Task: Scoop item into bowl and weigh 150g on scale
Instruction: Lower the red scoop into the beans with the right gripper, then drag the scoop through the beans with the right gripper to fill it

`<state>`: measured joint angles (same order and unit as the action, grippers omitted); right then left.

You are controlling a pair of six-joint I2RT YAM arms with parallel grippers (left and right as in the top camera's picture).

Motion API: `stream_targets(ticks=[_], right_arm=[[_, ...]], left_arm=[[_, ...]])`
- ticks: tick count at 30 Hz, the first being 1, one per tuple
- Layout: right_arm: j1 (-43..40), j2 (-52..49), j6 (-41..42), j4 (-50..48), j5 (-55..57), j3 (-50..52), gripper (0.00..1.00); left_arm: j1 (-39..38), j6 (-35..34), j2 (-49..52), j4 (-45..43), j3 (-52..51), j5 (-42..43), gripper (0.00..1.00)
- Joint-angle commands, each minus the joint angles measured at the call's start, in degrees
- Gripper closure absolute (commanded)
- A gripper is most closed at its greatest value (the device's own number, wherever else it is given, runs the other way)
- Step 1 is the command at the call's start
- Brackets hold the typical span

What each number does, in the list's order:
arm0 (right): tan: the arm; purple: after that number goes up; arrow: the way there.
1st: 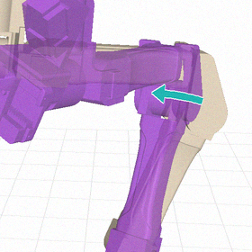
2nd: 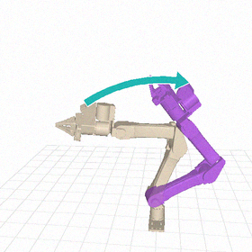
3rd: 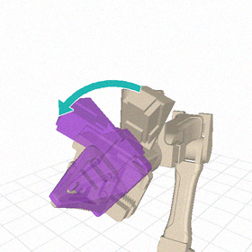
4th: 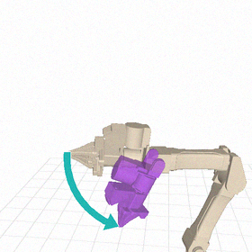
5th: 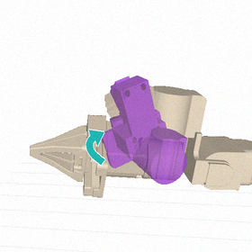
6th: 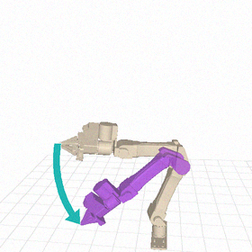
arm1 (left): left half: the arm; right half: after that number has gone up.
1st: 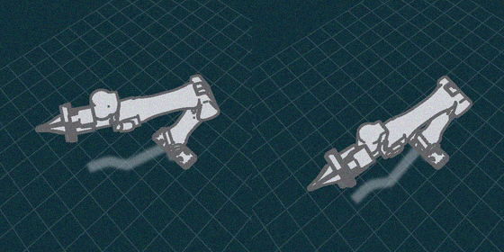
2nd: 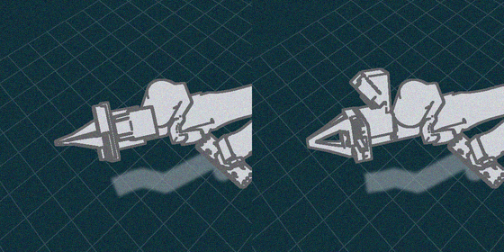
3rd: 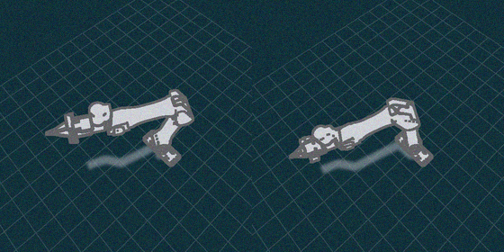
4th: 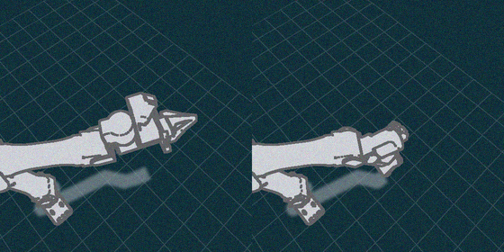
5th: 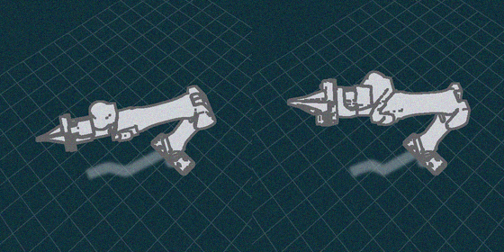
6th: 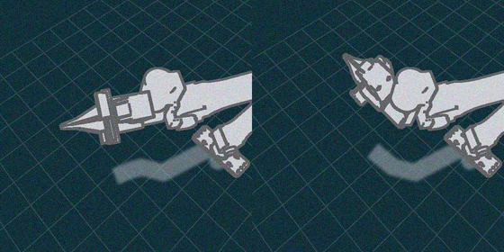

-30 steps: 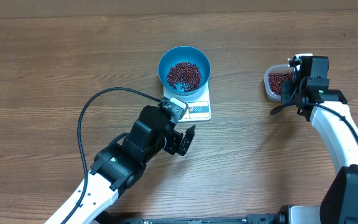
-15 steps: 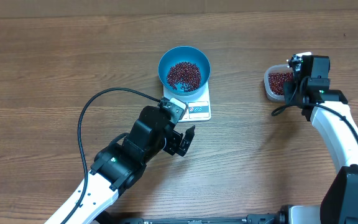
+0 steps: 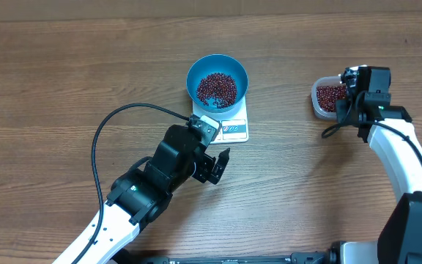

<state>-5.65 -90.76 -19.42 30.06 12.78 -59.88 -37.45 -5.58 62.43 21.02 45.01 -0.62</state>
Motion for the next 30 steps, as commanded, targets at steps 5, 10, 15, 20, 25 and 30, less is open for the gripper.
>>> stream_targets(ticks=[5, 10, 15, 20, 25, 30], right_arm=[[-0.2, -4.6, -0.5, 0.0, -9.1, 0.7, 0.96], [-0.2, -4.7, -0.5, 0.0, -11.6, 0.7, 0.96], [-0.2, -4.7, -0.4, 0.0, -11.9, 0.7, 0.96], [-0.2, -4.7, -0.4, 0.0, -16.2, 0.7, 0.96], [-0.2, -4.7, -0.4, 0.0, -17.6, 0.7, 0.96], [-0.2, -4.7, -0.3, 0.1, -20.0, 0.7, 0.96]], left_arm=[[0.3, 0.5, 0.0, -0.2, 1.4, 0.0, 0.01], [0.3, 0.5, 0.0, -0.2, 1.4, 0.1, 0.01], [0.3, 0.5, 0.0, -0.2, 1.4, 0.1, 0.01], [0.3, 0.5, 0.0, -0.3, 1.4, 0.0, 0.01], [0.3, 0.5, 0.0, -0.3, 1.4, 0.1, 0.01], [0.3, 0.5, 0.0, -0.3, 1.4, 0.0, 0.0]])
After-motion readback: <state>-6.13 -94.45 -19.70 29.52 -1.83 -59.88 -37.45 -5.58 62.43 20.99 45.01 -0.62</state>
